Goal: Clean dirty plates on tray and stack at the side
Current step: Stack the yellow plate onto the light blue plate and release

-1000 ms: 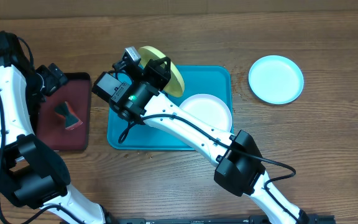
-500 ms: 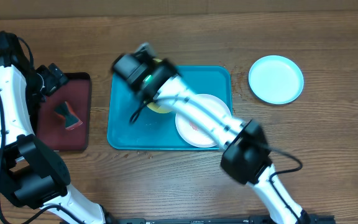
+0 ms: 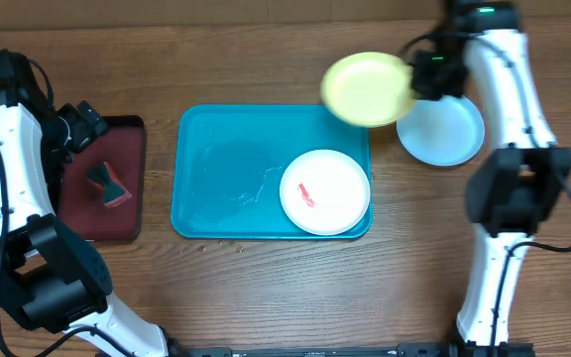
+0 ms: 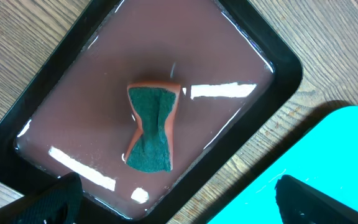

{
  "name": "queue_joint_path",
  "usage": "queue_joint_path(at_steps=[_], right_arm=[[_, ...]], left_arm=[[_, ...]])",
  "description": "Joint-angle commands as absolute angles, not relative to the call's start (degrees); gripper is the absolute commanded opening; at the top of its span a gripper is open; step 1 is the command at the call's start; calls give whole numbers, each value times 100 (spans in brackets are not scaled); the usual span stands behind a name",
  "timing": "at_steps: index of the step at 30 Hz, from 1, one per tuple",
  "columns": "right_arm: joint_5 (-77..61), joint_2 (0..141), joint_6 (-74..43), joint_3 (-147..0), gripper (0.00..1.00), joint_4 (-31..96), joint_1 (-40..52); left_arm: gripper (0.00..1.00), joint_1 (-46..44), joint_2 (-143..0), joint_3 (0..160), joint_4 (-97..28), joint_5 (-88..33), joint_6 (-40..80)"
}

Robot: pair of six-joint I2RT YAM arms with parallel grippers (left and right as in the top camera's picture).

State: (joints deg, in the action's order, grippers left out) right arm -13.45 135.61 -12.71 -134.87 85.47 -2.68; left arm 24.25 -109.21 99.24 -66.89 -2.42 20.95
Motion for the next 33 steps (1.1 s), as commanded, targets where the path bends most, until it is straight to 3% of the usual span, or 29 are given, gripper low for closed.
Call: queue_joint_path(at_steps=[1,13,20,22,24,26,27,33], right_arm=[[-1474,13428,-1310,-13684,4,8715,-701],[180,13428,-1376,-13275,4,8735,-1573],[34,13443,-1352,-12735,4,8427,-1564],[-12,13443,-1354,-12667,12,8409,-1529],[-34,13443,-1354,-12667,28,8431,-1490],[-34,13434,-1352,-12693,54,8519,-1437],[-34,13434,-1352,-12733,60,8606,-1409],[-436,13294,-954,-12870,63,8982,-1105]], left_arm=[[100,2397,-10864,9959,-6702,-301,2080],[100,2397,-10864,9959,-6702,-301,2080],[100,2399,-10864,9959,-6702,-303,2080],[100,2399,-10864,9959,-6702,-303,2080],[100,2397,-10864,9959,-6702,-301,2080],[100,2399,-10864,9959,-6702,-301,2080],[100,2399,-10864,9959,-6702,-303,2080],[100,2397,-10864,9959,-6702,-301,2080]])
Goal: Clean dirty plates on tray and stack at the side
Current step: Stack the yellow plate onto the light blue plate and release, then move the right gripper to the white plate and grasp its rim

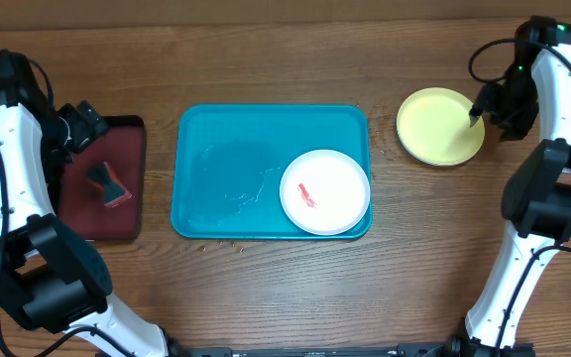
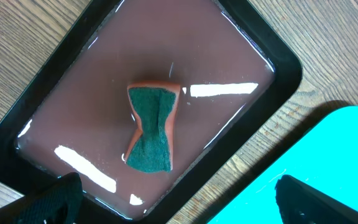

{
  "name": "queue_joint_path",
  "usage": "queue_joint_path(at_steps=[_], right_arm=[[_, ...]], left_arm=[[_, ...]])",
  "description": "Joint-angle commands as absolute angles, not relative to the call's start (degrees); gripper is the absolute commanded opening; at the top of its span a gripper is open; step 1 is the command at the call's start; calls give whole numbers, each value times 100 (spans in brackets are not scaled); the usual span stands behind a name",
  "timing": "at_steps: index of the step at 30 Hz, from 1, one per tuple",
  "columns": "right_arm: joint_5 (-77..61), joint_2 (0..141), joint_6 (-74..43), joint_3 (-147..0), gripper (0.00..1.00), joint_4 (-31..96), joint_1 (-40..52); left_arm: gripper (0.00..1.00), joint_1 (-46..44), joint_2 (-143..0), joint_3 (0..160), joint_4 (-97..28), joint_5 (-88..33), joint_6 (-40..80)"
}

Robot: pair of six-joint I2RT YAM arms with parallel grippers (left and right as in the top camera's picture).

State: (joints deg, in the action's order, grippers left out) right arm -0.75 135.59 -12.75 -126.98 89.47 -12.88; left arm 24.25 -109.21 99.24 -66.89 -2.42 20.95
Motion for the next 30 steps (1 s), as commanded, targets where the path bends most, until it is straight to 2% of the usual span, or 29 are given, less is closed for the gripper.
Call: queue_joint_path(at_steps=[1,6,10,17,30], right_arm=[[-709,13235,-727,-12870,63,9019,-1004],[-1984,13074,1201,-12864,63,9192,-113],[-1933,13098,1660,-12709,63,9085,585],[-1140,13098,1586,-11913,60,8482,1509],[-902,13098,1584,-10991,60,7915,1994]], left_arm=[[100,2397,-10864,9959,-6702,-301,2080],[100,2397,-10864,9959,-6702,-301,2080],[100,2397,-10864,9959,-6702,-303,2080],[100,2397,-10864,9959,-6702,-303,2080],[100,2397,-10864,9959,-6702,-301,2080]])
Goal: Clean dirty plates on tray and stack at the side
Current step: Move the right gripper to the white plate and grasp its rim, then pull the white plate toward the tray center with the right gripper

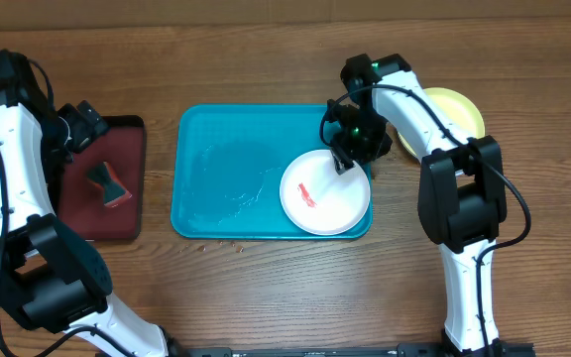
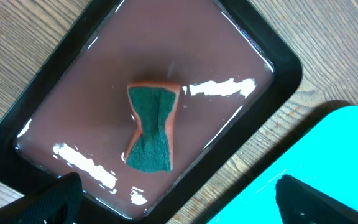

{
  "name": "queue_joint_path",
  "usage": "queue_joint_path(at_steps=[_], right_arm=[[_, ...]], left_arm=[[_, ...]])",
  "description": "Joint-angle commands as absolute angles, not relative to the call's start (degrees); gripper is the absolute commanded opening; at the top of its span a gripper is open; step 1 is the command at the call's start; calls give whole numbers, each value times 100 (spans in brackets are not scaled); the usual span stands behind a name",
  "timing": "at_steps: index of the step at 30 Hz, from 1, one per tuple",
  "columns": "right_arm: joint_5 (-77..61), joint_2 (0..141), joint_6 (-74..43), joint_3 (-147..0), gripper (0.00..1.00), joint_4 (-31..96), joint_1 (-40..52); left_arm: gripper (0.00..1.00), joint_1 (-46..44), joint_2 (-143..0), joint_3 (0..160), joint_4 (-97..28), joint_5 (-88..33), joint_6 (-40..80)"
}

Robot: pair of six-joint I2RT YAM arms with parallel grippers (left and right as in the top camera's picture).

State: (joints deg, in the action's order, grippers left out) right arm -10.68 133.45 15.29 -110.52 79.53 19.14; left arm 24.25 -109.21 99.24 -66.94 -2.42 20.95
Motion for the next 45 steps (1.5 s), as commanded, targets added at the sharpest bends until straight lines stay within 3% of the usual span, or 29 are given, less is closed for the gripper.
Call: queue_joint_path(at_steps=[1,4,6,10,15,19,24,34,36,40,45], right_arm=[[-902,13098,1584,-10956,59,7876,1992],[-902,13098,1520,-10812,51,7723,1992],[-902,13098,1413,-10645,38,7581,1992],[-998,13100,1210,-10388,33,7371,2008],[-1074,13100,602,-10269,12,7166,2161],[-1076,13100,-161,-10269,4,6814,2394],[-930,13098,-1232,-10278,4,6322,2751],[-1168,13104,-2130,-10296,8,5916,2838],[-1157,13117,-2204,-10296,18,5706,2934],[-611,13170,-2554,-10296,26,5524,3131],[-519,13179,-3044,-10296,27,5701,3155]], left_arm=[[100,2397,-10864,9959,-6702,-301,2080],[100,2397,-10864,9959,-6702,-301,2080],[100,2397,-10864,9959,-6702,-301,2080],[100,2397,-10864,9959,-6702,-301,2080],[100,2397,-10864,9959,-6702,-301,2080],[100,2397,-10864,9959,-6702,-303,2080],[100,2397,-10864,9959,-6702,-303,2080],[100,2397,-10864,9959,-6702,-303,2080],[100,2397,-10864,9959,-6702,-301,2080],[100,2397,-10864,9959,-6702,-301,2080],[100,2397,-10864,9959,-6702,-301,2080]])
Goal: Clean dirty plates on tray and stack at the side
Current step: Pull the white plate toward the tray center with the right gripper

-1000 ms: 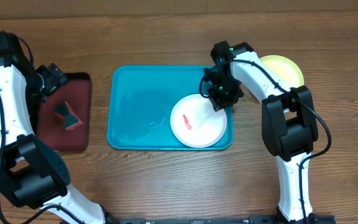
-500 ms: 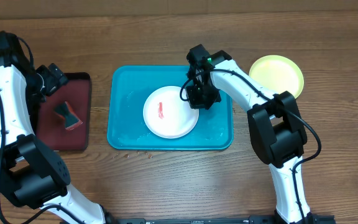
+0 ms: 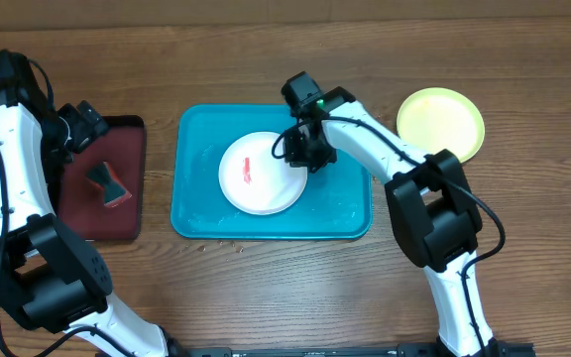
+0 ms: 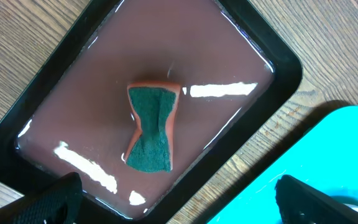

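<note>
A white plate with a red smear lies in the middle of the teal tray. My right gripper sits at the plate's right rim and looks shut on it. To the right of the tray, a yellow plate rests on the table. A green-topped sponge lies in the liquid of the black tray. Above that tray my left gripper hangs open with nothing between its fingers.
The black tray stands left of the teal tray with a narrow strip of wood between them. The teal tray's wet floor shows streaks at the left. Small crumbs lie on the table by the tray's front edge.
The white plate has moved from the teal tray's right end to its middle, with my right gripper at its right rim. The left arm has not moved.
My right gripper held the yellow plate in the air above a blue plate beside the tray. Then the yellow plate lay on the blue one. Then the gripper was at the white plate's rim on the tray, and now that plate sits mid-tray.
</note>
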{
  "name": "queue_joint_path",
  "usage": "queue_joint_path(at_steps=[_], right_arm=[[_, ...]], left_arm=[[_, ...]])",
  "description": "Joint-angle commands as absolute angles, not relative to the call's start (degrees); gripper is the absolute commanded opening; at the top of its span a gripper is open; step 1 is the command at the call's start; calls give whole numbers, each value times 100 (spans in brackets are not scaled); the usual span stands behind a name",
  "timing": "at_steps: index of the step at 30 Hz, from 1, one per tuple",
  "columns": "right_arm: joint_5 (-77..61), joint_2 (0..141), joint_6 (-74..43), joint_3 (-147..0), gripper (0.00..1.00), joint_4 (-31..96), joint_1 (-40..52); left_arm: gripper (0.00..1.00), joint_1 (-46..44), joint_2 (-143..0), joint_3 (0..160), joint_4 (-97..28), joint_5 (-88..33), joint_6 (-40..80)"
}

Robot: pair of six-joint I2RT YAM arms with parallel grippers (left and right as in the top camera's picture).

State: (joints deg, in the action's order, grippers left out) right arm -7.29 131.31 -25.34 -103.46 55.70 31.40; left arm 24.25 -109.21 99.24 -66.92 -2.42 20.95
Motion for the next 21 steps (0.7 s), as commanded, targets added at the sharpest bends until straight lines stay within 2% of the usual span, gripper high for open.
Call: queue_joint_path(at_steps=[1,7,11,15,16,19,21], right_arm=[[-519,13179,-3061,-10296,27,5782,3155],[-528,13179,-2849,-10285,29,6123,3155],[-834,13179,-2086,-10280,42,6254,3155],[-1262,13179,-2060,-10280,40,6208,3155],[-1295,13181,-2121,-10280,32,6176,3159],[-1288,13181,-2143,-10243,28,6080,3177],[-1291,13181,-2143,-10193,21,6003,3197]], left_arm=[[100,2397,-10864,9959,-6702,-301,2080],[100,2397,-10864,9959,-6702,-303,2080],[100,2397,-10864,9959,-6702,-301,2080],[100,2397,-10864,9959,-6702,-301,2080],[100,2397,-10864,9959,-6702,-301,2080],[100,2397,-10864,9959,-6702,-301,2080],[100,2397,-10864,9959,-6702,-301,2080]])
